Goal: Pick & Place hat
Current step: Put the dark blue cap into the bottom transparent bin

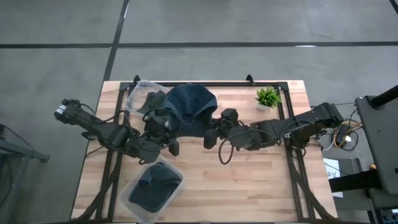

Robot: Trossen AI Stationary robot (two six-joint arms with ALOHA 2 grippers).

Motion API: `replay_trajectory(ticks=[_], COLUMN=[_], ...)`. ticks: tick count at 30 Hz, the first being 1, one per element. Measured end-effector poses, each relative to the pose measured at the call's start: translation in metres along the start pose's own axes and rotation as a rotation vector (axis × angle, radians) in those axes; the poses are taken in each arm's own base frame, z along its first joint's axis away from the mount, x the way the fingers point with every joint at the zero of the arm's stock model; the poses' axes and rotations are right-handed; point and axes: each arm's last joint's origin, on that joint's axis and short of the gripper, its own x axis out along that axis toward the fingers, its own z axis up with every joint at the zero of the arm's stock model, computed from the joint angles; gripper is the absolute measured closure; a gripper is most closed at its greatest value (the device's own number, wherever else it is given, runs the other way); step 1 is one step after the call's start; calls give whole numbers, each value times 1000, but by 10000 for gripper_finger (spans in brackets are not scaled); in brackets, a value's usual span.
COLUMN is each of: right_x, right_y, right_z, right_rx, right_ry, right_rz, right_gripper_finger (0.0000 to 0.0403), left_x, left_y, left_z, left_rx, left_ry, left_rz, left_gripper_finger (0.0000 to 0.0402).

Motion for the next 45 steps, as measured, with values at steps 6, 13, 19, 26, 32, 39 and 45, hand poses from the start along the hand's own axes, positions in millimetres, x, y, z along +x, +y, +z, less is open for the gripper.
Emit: replay_trajectory(ticks=[6, 13, 19, 26, 32, 39, 45], right_x=[-1, -3, -18, -56, -84, -109, -128], right_y=[1, -1, -11, -20, -38, -77, -122], right_z=[-1, -2, -5, 8, 22, 37, 34], right_rx=[-11, -55, -221, -446, -565, -581, -470], right_ry=[57, 103, 189, 199, 240, 241, 216], right_rz=[52, 58, 4, -4, 11, 11, 26], right_gripper_finger=[319, 253, 227, 227, 239, 257, 270], left_x=[0, -3, -25, -60, -79, -97, -110], left_y=[0, 2, 15, 24, 18, 10, 7], left_z=[0, 3, 16, 26, 14, -2, -9], left_rx=[9, 6, 3, -35, -69, -125, -185], left_ry=[-16, -40, -70, -8, 92, 187, 304], left_rz=[10, 19, 8, -137, -247, -329, -406], left_gripper_finger=[397, 397, 397, 397, 397, 397, 397])
